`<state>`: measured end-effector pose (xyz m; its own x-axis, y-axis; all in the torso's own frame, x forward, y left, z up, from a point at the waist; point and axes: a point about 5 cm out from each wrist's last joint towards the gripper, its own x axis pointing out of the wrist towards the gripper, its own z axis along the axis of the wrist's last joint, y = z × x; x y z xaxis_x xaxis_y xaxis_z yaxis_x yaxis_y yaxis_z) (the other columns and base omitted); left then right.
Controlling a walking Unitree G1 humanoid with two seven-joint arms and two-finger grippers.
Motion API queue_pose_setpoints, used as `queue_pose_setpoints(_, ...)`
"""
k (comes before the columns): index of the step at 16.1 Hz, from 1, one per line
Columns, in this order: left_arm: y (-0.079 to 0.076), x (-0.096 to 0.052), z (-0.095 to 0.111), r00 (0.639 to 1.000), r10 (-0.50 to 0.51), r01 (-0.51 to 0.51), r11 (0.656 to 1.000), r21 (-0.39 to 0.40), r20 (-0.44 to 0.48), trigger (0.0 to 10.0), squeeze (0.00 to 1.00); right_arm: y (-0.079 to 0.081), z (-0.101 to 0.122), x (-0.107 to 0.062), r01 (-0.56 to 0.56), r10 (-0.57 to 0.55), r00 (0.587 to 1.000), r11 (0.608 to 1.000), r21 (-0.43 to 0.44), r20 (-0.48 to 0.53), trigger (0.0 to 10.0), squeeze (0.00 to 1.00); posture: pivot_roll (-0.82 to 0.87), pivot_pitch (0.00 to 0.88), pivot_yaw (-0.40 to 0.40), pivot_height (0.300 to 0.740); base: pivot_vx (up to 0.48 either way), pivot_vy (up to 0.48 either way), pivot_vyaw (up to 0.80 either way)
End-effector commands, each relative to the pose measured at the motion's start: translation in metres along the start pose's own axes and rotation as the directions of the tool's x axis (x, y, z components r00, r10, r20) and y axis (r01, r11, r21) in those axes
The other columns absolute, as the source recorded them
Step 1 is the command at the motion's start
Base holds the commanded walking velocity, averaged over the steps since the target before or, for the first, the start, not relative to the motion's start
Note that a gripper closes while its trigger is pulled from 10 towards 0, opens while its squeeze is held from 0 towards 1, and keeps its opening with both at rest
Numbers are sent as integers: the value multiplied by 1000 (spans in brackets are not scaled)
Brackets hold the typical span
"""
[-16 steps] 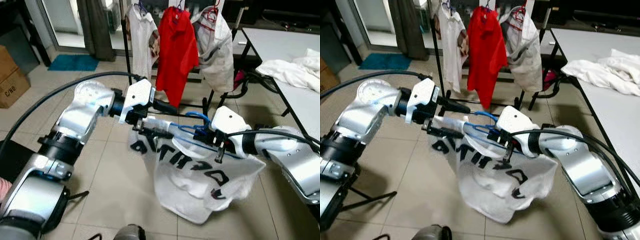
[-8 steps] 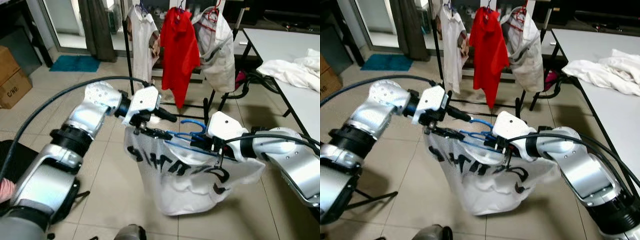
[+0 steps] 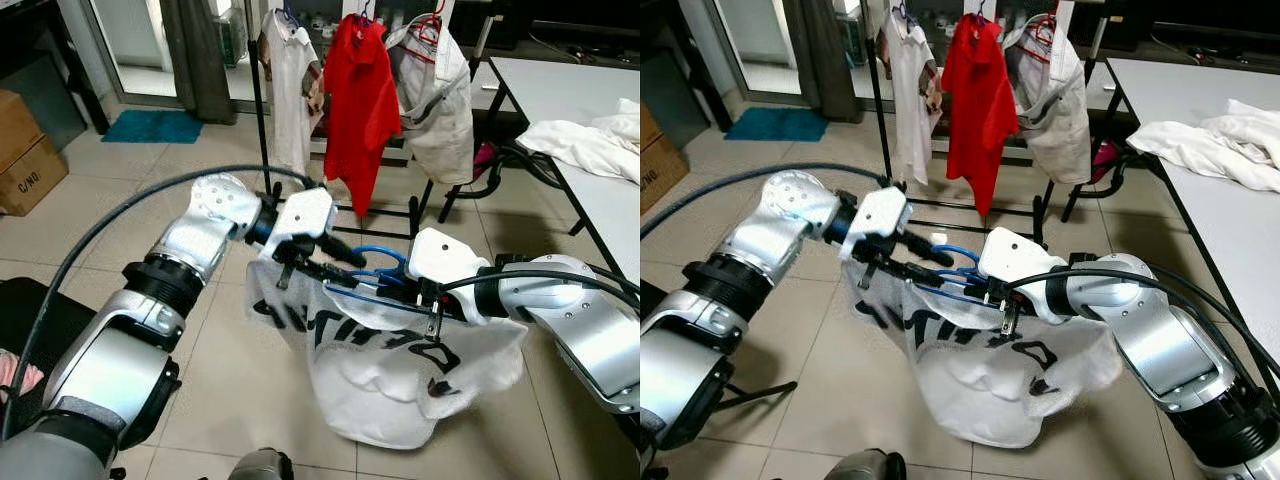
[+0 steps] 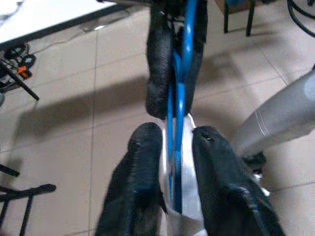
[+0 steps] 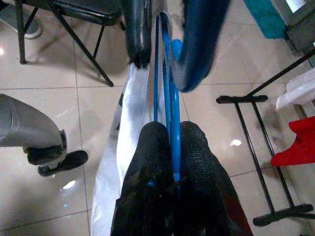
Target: Hang hanger
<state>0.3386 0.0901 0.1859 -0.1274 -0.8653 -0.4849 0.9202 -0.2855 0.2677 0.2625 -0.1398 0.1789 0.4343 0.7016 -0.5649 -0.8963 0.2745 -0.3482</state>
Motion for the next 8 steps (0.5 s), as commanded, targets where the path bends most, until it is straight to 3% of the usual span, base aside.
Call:
queue_pose_setpoints(1,-1,2,-2,999,-20,22,999,23,-48,0,0,-2,10,-2,4,-3,1000,999,-44,27,10000,0,29,0,50,740,0,0,0)
queue_pose_setpoints(8,4,11,-6,993,68,-62,996,64,-98,0,0,-4,14,-1,8,-6,999,999,-47,41,10000,0,32,0,51,740,0,0,0)
